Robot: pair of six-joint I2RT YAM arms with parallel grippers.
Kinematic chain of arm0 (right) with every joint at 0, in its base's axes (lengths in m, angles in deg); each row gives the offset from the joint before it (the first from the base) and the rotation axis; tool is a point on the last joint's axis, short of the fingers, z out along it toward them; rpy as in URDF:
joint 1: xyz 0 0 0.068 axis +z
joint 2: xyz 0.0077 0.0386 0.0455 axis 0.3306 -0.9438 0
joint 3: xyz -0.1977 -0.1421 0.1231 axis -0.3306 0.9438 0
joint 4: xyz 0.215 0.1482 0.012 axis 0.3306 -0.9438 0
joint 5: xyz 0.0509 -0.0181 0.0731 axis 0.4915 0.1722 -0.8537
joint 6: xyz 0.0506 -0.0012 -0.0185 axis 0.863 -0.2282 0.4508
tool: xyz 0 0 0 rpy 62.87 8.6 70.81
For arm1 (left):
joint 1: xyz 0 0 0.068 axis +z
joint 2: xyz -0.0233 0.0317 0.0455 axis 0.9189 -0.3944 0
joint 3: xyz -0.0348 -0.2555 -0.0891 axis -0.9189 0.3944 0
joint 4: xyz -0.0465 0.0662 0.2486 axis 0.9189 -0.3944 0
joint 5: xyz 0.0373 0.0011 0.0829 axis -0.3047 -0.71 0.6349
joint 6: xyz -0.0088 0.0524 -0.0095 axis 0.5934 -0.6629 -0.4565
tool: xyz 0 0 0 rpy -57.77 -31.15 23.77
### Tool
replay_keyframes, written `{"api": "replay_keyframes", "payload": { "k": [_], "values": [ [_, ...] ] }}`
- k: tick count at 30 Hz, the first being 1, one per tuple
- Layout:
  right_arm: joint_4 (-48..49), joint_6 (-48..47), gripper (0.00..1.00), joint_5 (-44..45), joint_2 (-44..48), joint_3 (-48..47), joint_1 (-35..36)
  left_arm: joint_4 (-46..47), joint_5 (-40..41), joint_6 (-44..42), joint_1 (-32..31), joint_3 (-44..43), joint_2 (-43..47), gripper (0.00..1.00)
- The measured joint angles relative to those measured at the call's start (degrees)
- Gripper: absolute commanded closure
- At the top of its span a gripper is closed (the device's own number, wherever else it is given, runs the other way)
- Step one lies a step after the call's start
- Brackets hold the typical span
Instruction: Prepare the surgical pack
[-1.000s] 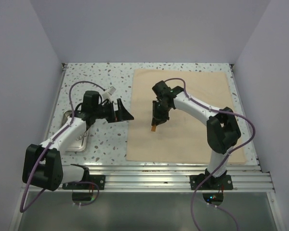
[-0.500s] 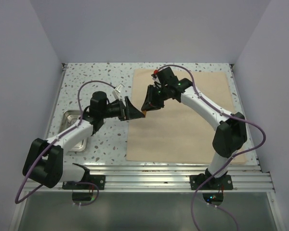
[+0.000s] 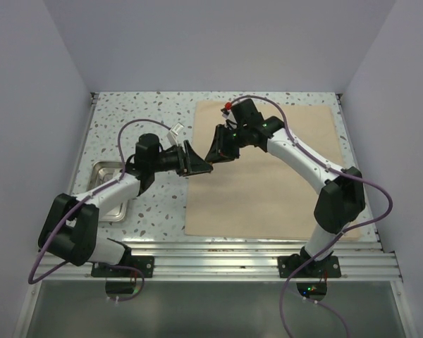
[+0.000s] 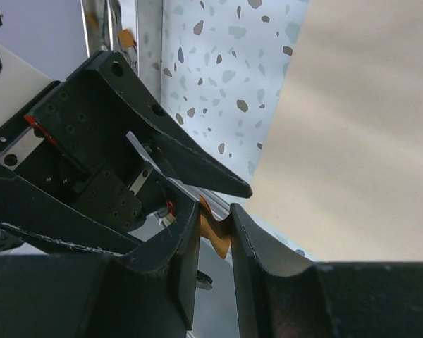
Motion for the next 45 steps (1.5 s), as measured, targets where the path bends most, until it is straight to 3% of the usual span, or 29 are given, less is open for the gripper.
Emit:
{"api": "replay_keyframes", "payload": {
  "k": [4,11,17,18,19,21,22,24,27,30,34,38,45],
  "values": [
    [0.2,0.0,0.73,-0.2,0.1,1.6,0.0,1.7,0.0,1.0,0.0,0.0,-0.5,0.44],
    [0.5,0.0,0.73,-0.7,0.2,2.4,0.0,3.1,-0.6,1.9,0.0,0.0,-1.1,0.73],
    [0.7,0.0,0.72,-1.4,0.2,2.4,-0.1,3.0,-1.2,1.9,0.0,0.0,-1.3,0.82],
    [0.8,0.0,0.72,-1.5,0.2,2.4,-0.1,3.0,-1.3,1.9,0.0,0.0,-1.3,0.87],
    [0.9,0.0,0.7,-1.6,0.2,2.4,-0.1,2.9,-1.4,1.9,0.0,0.0,-1.3,1.0],
    [0.9,0.0,0.59,-1.5,0.2,2.4,-0.2,2.5,-1.5,1.7,0.0,0.0,-1.3,1.0],
    [0.8,0.1,0.44,-1.5,0.2,2.4,-0.2,2.3,-1.6,1.6,0.0,0.0,-1.3,1.0],
    [-0.1,-0.1,0.34,-0.9,0.2,2.0,-0.6,1.2,-1.7,0.8,0.0,0.0,-1.3,1.0],
    [-3.2,-1.2,0.01,0.8,0.2,0.3,-1.2,-2.1,-1.6,-1.4,0.5,0.0,-1.2,1.0],
    [-7.8,-4.5,0.01,5.3,0.2,-2.4,-2.5,-8.6,-1.2,-5.3,3.6,-0.1,-0.3,1.0],
    [-13.3,-8.6,0.01,10.7,0.0,-3.9,-5.2,-23.8,3.6,-13.7,13.8,-2.0,2.4,1.0],
    [-16.2,-12.7,0.01,9.3,-2.0,0.4,-10.3,-39.9,16.1,-23.2,21.9,-8.8,3.1,1.0],
    [-16.4,-16.6,0.01,7.1,-1.7,5.8,-12.0,-52.9,33.9,-32.6,26.1,-12.2,5.6,1.0]
  ]
}}
